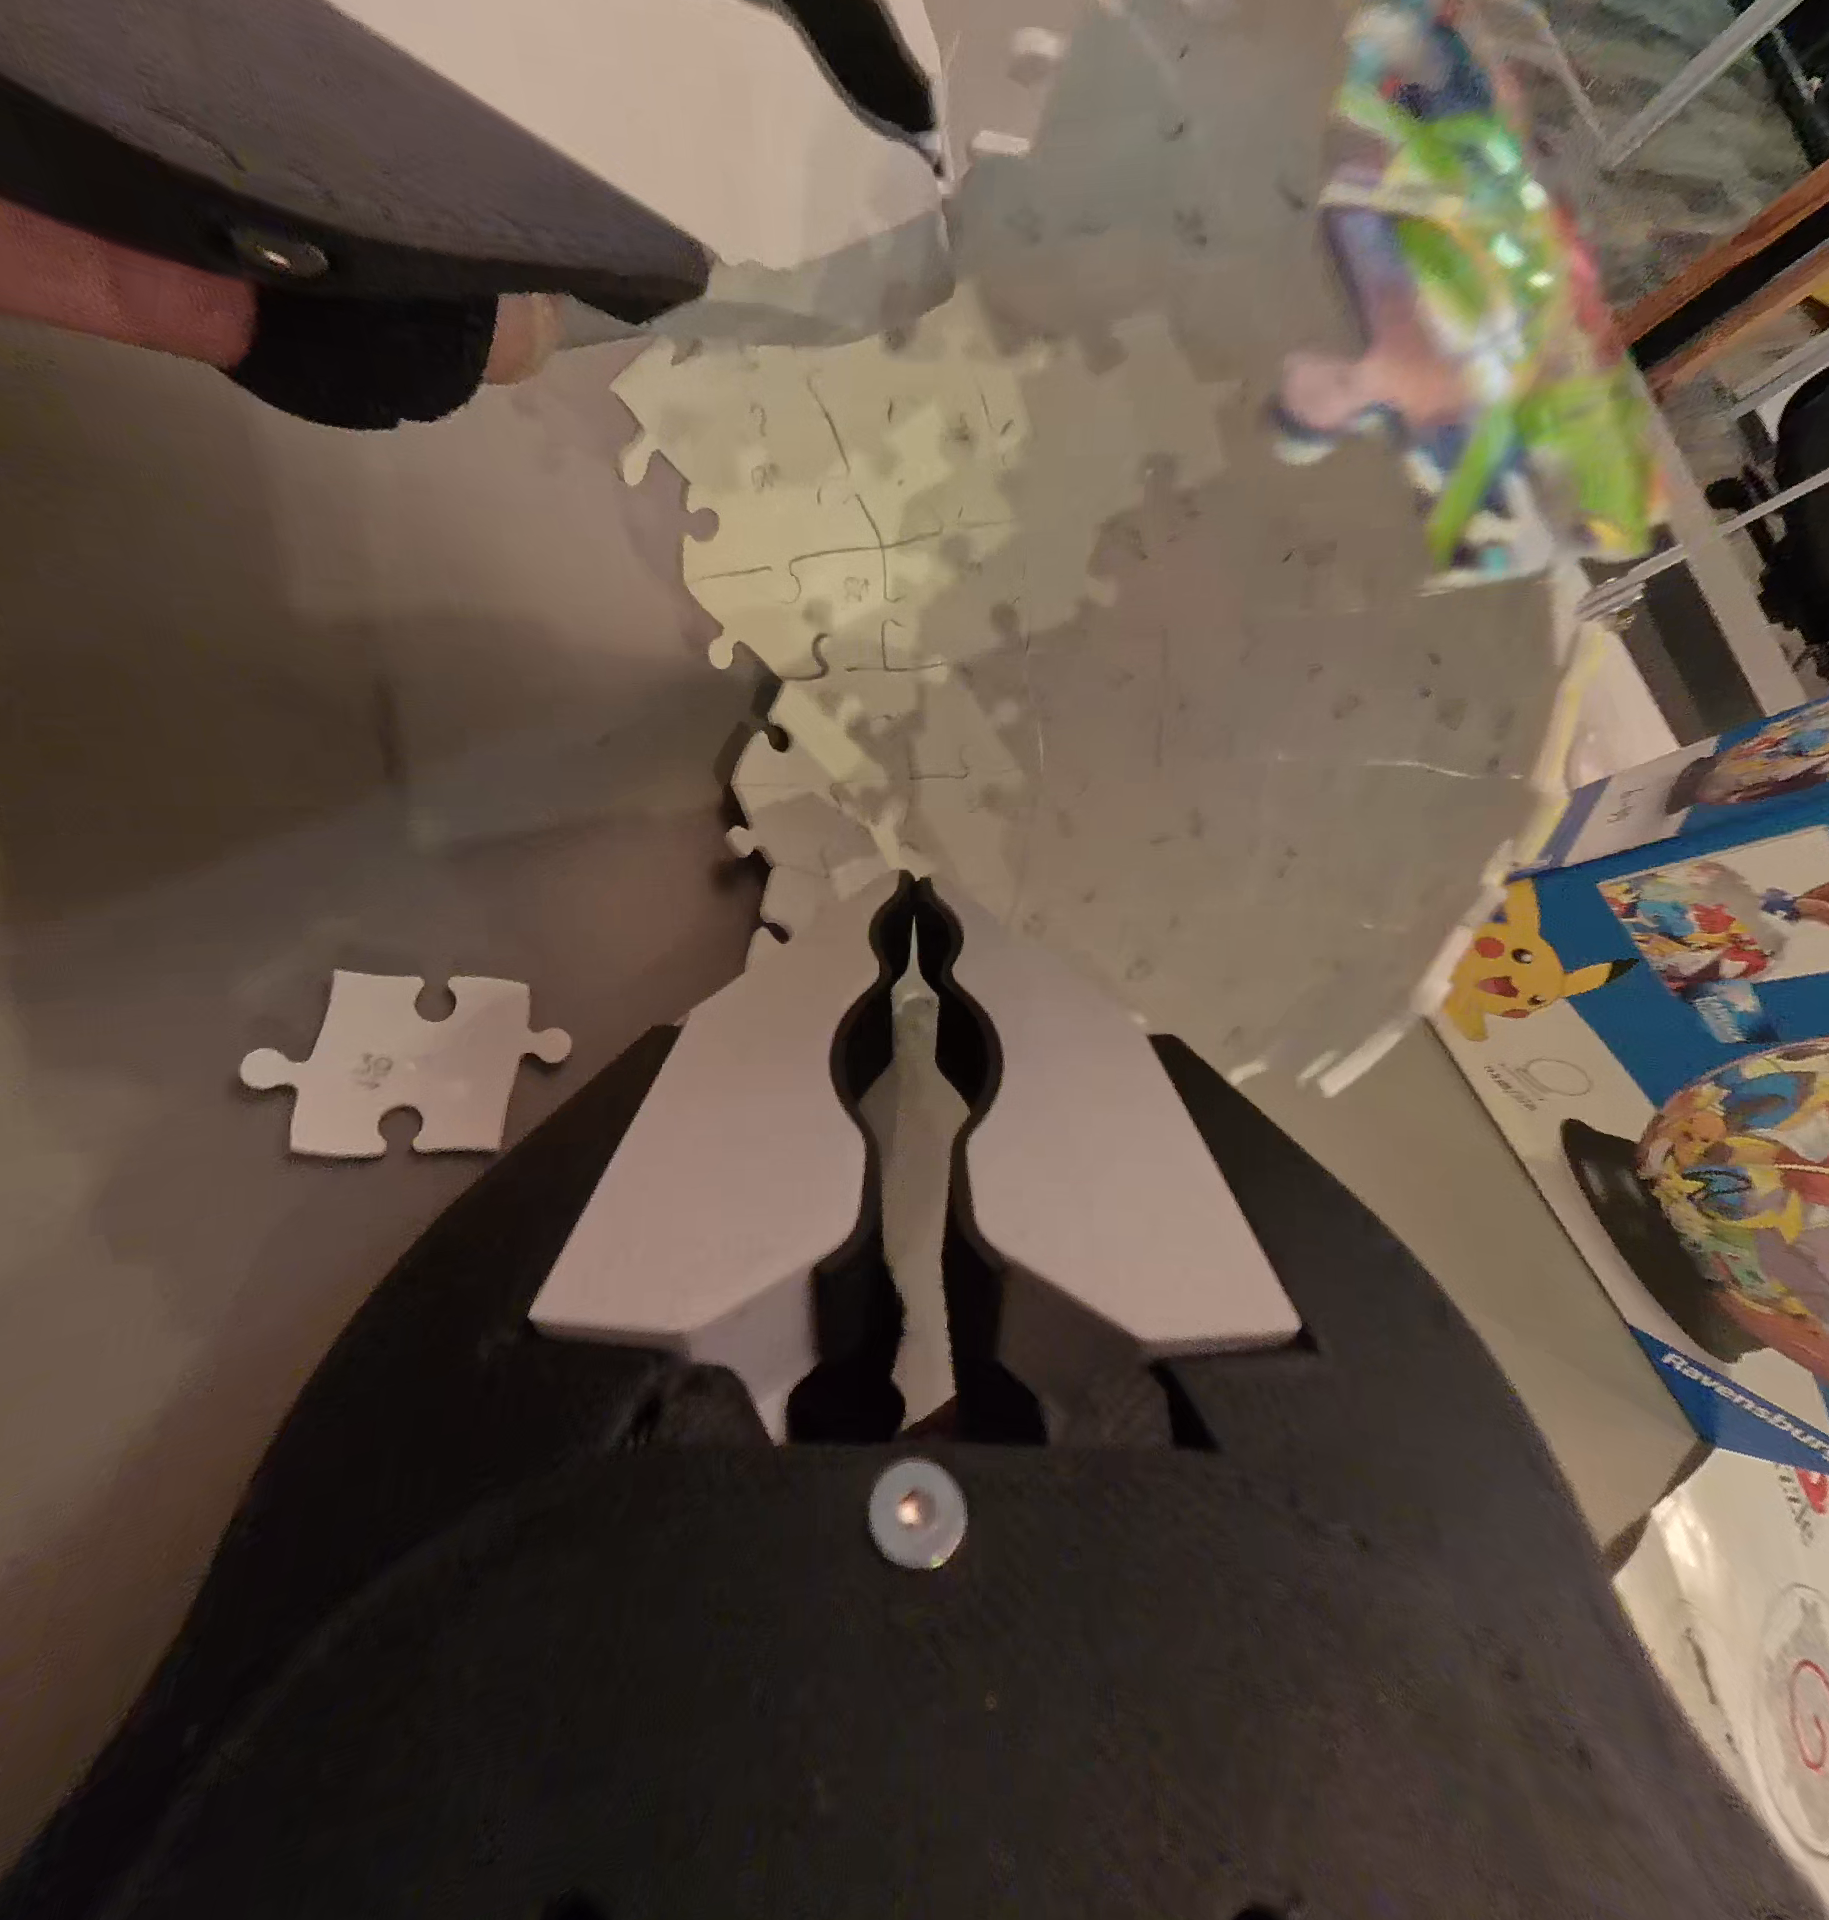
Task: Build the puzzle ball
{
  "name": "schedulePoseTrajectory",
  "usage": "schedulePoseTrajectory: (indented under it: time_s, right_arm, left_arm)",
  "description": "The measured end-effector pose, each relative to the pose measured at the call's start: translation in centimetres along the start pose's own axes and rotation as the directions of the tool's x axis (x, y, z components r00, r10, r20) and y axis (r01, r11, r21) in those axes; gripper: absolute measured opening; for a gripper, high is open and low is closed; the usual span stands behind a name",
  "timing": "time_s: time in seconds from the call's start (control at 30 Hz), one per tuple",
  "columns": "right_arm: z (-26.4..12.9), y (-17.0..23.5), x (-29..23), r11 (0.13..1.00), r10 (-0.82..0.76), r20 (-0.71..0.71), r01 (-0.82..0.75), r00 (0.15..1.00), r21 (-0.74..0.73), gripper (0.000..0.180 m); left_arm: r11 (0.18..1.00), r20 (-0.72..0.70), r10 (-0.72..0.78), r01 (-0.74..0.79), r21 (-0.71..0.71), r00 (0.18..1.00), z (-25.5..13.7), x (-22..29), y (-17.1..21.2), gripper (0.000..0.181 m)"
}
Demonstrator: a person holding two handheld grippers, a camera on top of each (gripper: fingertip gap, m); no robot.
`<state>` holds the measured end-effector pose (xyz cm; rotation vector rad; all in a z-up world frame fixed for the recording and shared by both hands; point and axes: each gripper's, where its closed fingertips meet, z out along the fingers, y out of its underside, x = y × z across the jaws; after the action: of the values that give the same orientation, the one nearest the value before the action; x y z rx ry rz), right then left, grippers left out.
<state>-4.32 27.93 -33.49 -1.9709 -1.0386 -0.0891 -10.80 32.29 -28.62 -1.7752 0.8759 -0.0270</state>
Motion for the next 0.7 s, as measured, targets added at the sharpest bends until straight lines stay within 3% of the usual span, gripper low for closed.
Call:
schedulePoseTrajectory:
  time_s: [0.3,0.7]
  right_arm:
    - [1.0,-1.8,-1.0,0.99,-0.144,-0.088,0.144,0.986,-0.005,0.0]
    - [2.8,-2.3,-1.1,0.992,-0.126,-0.092,0.124,0.988,-0.029,0.0]
  left_arm:
    - [0.999,0.037,0.049,-0.05,0.007,0.998,0.1,0.1,-0.6,0.005]
    - [0.999,0.022,0.025,-0.025,0.026,0.999,0.0,0.3,-1.3,0.005]
